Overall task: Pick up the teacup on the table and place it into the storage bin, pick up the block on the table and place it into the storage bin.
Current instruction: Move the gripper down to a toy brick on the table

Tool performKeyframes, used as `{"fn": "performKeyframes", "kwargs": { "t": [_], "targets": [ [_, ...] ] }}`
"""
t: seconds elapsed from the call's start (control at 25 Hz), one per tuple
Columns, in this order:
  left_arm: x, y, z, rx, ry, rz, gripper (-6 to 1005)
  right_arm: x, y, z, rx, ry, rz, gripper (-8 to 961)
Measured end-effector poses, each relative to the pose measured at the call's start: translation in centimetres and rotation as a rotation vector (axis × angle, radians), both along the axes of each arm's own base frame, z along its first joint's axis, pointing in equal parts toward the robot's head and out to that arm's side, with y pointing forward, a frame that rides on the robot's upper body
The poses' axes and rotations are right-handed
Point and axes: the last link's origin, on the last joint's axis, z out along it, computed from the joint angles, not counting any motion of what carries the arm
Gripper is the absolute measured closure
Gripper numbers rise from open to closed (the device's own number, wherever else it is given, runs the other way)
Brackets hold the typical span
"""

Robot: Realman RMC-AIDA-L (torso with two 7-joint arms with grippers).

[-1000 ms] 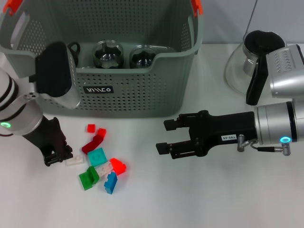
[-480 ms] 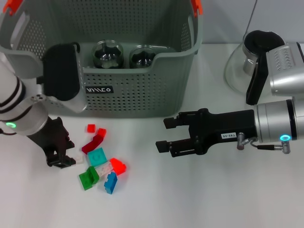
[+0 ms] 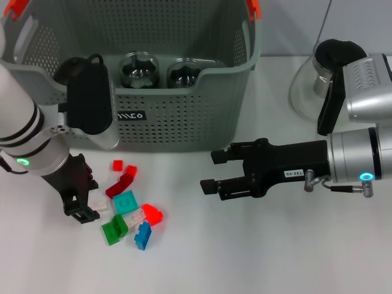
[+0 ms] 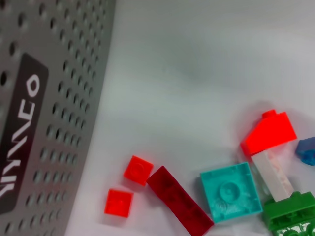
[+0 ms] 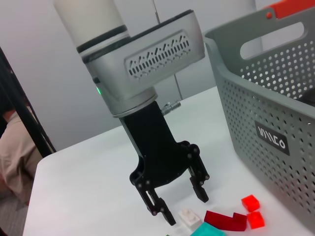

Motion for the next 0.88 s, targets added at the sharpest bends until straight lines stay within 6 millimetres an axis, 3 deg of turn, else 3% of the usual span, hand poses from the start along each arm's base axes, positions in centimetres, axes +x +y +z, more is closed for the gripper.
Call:
{"fn": "performKeyframes", "kwargs": {
  "t": [0.84,0.88],
  "targets": [
    [-0.63,0.48,-0.77,-0.006,0.010,-0.007,420,0.05,-0.04,0.02,0.002,0.008,-0.008,150],
    [-0.64,0.46,-0.78,-0.007,0.010,-0.007,523,0.02,-0.04,0.02,0.002,0.009,-0.007,150]
  ]
}}
